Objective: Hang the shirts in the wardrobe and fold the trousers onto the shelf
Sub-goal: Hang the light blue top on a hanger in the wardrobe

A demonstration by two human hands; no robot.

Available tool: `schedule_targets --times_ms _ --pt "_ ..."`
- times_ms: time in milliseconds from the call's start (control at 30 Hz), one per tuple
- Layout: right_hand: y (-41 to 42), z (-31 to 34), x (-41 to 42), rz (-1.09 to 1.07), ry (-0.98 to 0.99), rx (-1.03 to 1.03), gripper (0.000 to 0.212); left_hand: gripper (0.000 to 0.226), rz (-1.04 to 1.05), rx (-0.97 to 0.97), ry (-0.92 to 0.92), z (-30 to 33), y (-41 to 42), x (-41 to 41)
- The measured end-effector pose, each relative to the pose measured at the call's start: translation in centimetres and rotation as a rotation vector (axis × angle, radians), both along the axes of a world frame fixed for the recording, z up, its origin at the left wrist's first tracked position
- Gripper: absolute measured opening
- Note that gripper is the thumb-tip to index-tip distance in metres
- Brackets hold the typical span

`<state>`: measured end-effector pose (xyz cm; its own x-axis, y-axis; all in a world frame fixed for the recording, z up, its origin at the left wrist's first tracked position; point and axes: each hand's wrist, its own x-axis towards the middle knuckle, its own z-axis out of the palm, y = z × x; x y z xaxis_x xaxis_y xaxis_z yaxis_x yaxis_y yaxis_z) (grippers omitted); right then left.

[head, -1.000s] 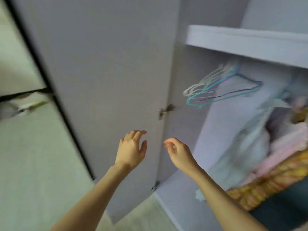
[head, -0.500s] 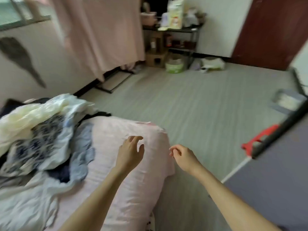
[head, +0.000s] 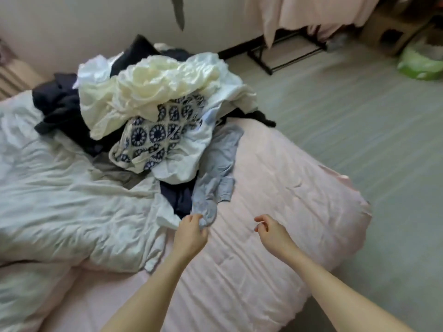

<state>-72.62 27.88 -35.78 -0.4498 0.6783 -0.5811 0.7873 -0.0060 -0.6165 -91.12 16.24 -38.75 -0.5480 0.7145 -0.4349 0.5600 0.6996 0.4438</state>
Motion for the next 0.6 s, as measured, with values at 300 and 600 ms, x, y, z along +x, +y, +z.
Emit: schedule_targets --times_ms 300,600 --pt "1.6 -13.3 -6.0 0.268 -0.241 -0.039 0.054 0.068 -0.341 -0.232 0.445 -12.1 1.4 -4.2" --pt "2.9 -12.4 -6.7 -0.155 -0.061 -0.219 0.033 0.006 0.049 0.250 -0.189 -9.9 4.4 -3.3"
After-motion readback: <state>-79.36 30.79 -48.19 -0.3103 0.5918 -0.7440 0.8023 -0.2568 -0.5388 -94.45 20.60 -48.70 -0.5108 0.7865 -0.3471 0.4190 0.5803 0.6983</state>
